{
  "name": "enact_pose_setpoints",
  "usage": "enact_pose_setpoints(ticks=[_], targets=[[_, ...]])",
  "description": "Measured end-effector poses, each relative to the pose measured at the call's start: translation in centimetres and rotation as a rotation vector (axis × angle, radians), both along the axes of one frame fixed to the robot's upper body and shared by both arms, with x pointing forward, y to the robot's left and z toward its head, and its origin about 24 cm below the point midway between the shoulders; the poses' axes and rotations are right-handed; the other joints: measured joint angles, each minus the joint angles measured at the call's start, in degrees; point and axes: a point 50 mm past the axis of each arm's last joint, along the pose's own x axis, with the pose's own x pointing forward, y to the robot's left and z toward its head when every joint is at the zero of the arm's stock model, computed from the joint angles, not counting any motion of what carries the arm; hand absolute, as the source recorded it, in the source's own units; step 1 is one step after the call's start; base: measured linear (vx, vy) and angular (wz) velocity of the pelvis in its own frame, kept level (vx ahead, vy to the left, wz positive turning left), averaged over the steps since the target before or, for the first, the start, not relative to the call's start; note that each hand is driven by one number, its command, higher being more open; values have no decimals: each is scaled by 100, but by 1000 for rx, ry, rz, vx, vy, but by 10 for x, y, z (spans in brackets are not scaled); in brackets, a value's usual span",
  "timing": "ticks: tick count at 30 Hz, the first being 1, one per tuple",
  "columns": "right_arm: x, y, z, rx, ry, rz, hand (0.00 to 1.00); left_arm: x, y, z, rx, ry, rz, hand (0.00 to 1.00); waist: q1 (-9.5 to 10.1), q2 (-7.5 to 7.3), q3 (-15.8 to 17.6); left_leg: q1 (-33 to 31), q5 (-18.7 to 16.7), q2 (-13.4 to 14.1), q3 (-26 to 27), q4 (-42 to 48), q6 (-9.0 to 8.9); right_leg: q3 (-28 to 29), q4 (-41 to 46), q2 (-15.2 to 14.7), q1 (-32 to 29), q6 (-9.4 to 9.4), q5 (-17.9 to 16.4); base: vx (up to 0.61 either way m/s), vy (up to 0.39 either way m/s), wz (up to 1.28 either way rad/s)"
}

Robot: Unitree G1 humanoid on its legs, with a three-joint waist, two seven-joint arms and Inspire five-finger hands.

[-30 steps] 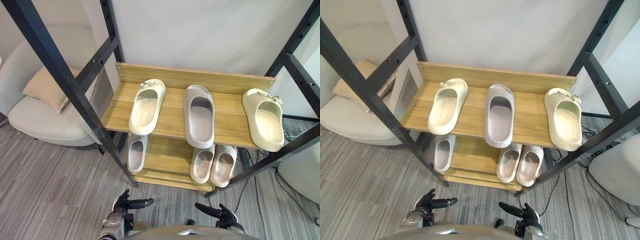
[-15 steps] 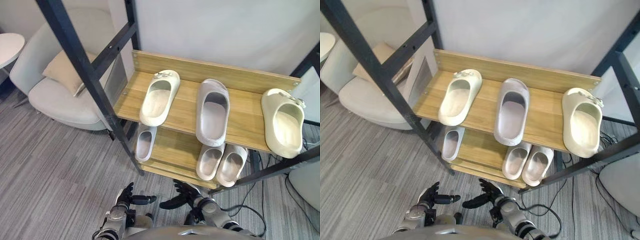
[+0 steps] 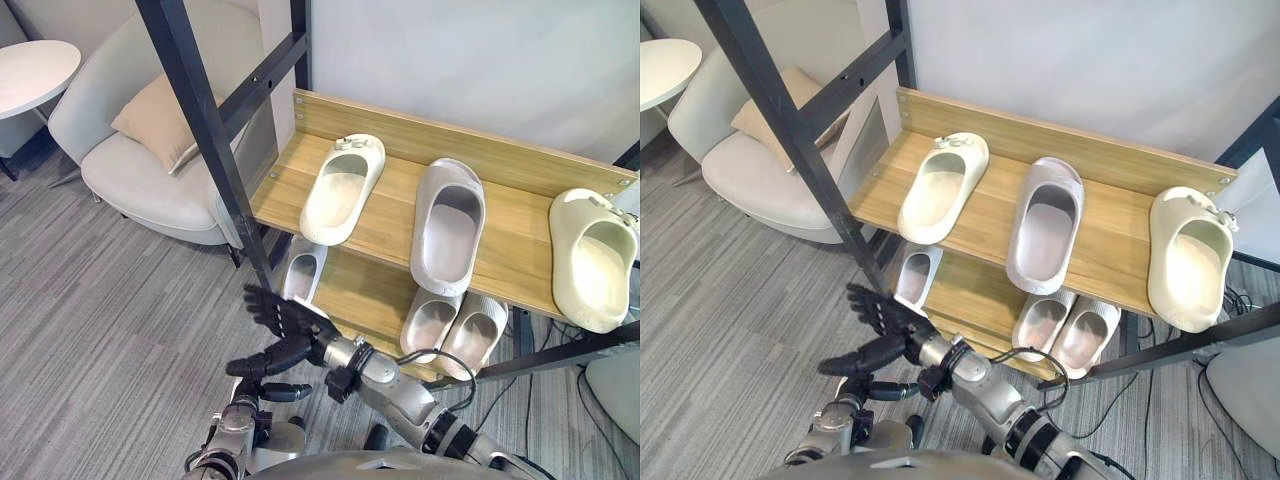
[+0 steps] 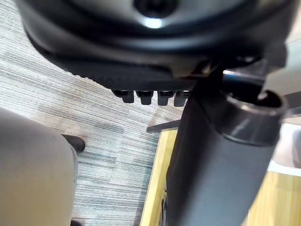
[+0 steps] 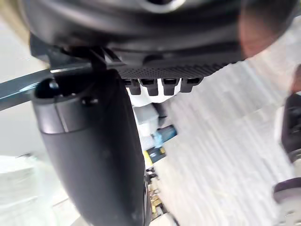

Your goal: Organize the slippers on the shoe rack

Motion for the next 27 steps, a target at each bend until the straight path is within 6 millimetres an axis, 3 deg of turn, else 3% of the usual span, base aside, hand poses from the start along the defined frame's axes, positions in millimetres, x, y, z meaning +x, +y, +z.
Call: enact_pose_setpoints(ticks=[1,5,6,8,11,20,27], targets=[[-1,-3,23,81,-67,10,100,0,0,0,7,2,-12,100,-29,1,0,1,-1,6,28,-1,-1,26,2,2,-9,1,0,-8,26,-10],[-2,-13,78,282,-239,-8,100,-1,0,-1,21,10,-31,100,-137,12,-7,50,-6,26,153,-1,-9,164,38,8,-40,4,3,-2,32,-16],[-2,-14,81,294,-250,-11,100,-1,0,-1,21,10,-33,100,-148,14,-8,51,-6,27,157,-1,-9,173,45,7,-46,4,3,-7,37,-18],[-3,-29,114,440,-341,-52,100,-1,-3,-2,25,19,-60,100,-223,36,-14,83,-7,34,251,-1,-10,286,111,2,-91,4,2,-19,42,-21],[-3,-50,139,579,-435,-148,100,-4,-4,-3,29,33,-69,100,-328,88,-48,170,-21,43,308,-11,-25,392,173,-1,-89,2,1,-35,34,-20],[-7,-97,168,587,-689,-454,100,-13,-8,-6,45,54,-89,100,-524,268,-199,241,-53,112,569,-29,-63,680,199,55,-169,3,50,-31,13,-16],[-4,-135,180,377,-949,-782,100,-17,-9,-8,22,65,-91,100,-637,306,-240,290,-54,186,678,-90,-69,812,160,136,-189,-41,85,-1,-7,-10]])
